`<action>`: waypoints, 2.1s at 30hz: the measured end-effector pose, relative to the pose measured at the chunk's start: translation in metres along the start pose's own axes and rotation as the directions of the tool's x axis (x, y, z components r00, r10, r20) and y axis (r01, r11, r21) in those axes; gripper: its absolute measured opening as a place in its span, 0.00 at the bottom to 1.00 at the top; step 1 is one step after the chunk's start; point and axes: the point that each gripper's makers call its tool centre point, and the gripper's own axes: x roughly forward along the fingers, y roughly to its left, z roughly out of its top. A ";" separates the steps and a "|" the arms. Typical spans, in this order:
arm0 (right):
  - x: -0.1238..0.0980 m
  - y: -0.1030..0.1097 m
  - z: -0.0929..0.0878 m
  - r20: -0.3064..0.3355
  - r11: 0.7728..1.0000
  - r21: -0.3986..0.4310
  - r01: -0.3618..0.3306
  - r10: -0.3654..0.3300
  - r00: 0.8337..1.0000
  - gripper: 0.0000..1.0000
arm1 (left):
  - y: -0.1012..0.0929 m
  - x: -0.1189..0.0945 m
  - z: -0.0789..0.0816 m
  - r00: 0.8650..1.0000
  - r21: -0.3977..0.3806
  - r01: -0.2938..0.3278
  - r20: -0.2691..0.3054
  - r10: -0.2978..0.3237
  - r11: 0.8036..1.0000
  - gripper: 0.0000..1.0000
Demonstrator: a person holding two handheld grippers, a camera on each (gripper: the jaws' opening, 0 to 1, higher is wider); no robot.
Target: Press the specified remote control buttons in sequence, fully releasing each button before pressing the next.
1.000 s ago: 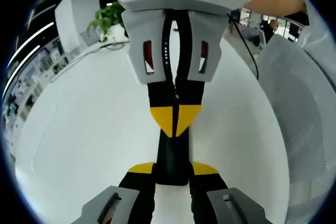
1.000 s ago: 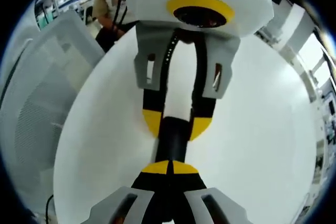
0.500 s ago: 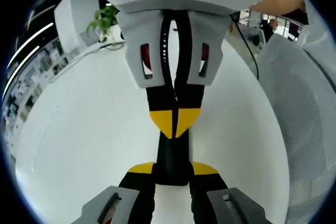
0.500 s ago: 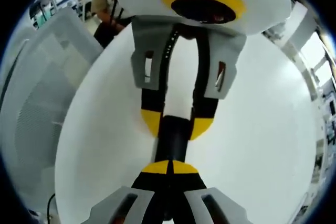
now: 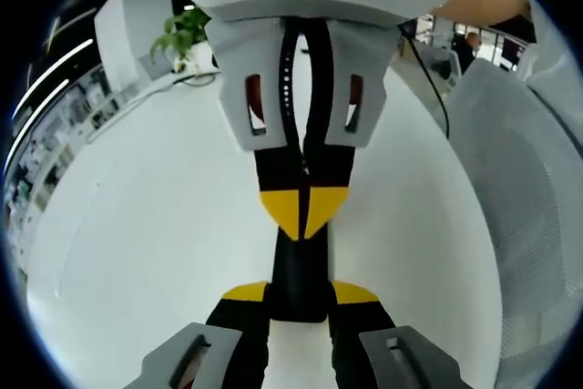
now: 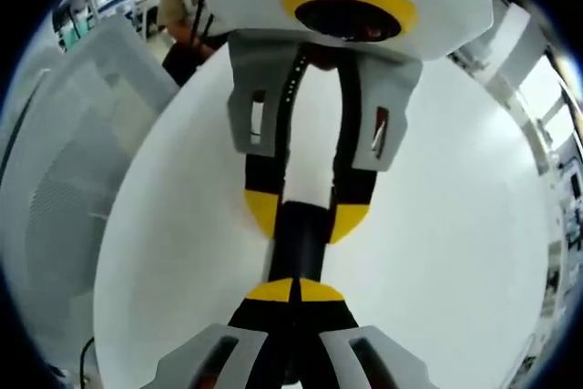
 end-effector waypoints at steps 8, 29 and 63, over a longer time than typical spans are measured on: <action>0.001 -0.001 0.000 0.012 1.000 0.008 0.010 -0.011 1.000 0.00 | 0.000 0.000 -0.001 1.000 0.000 -0.001 -0.004 0.001 1.000 0.24; 0.000 0.000 0.002 0.001 0.999 -0.020 0.029 -0.029 1.000 0.00 | 0.000 -0.001 0.000 1.000 0.004 -0.004 -0.008 0.004 1.000 0.24; -0.014 -0.004 0.006 0.055 0.998 0.013 0.064 -0.065 0.996 0.00 | 0.000 -0.001 0.000 1.000 0.006 -0.006 -0.010 0.006 1.000 0.24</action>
